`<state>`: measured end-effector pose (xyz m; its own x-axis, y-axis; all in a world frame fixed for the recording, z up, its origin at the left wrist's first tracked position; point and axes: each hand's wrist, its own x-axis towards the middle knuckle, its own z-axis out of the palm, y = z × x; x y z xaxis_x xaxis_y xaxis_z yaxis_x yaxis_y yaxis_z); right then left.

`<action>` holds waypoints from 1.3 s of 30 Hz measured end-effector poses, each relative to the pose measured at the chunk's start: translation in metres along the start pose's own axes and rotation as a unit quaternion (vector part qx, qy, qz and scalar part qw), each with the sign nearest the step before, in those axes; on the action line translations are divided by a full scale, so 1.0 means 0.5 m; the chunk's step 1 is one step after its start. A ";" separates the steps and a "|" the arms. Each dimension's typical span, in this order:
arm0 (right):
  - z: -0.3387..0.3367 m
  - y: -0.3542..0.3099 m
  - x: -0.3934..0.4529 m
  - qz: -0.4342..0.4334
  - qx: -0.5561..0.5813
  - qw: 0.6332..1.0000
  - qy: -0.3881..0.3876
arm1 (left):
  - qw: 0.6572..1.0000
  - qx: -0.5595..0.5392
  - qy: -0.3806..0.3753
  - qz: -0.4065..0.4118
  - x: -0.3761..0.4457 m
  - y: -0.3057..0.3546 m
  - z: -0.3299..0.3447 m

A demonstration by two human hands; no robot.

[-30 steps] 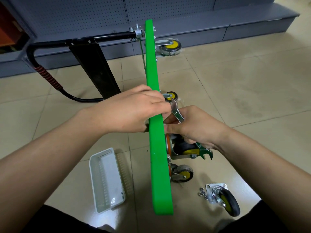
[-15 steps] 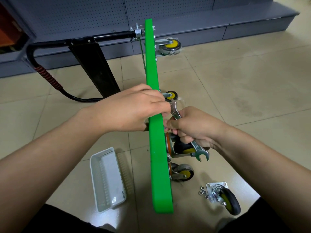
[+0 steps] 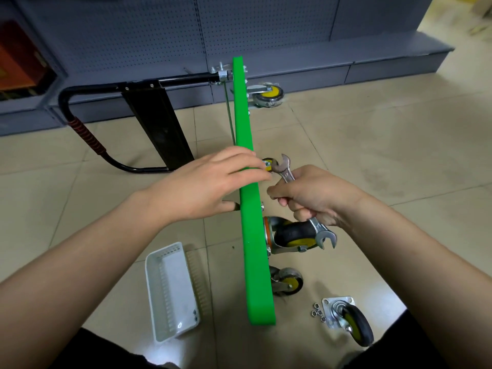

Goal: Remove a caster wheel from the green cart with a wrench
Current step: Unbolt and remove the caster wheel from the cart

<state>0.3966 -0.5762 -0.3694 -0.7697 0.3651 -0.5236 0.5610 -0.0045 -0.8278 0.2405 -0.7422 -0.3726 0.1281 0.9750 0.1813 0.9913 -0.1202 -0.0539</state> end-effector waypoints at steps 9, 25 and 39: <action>0.113 -0.137 -0.065 -0.101 -0.010 0.995 -0.006 | 0.978 -0.087 0.010 -0.187 -0.138 -0.016 -0.118; 0.610 0.135 0.140 0.064 -0.028 0.995 -0.065 | 0.867 -0.234 -0.090 -0.430 -0.540 0.003 0.225; 0.622 0.449 0.234 0.210 -0.155 0.965 -0.021 | 0.832 -0.284 -0.271 -0.393 -0.516 0.150 0.672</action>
<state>0.3379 -0.8243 -0.6792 -0.4634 0.3533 -0.8127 0.8850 0.1384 -0.4445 0.2716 -0.9401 -0.7534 -0.4458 0.7166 -0.5365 0.6372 0.6750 0.3721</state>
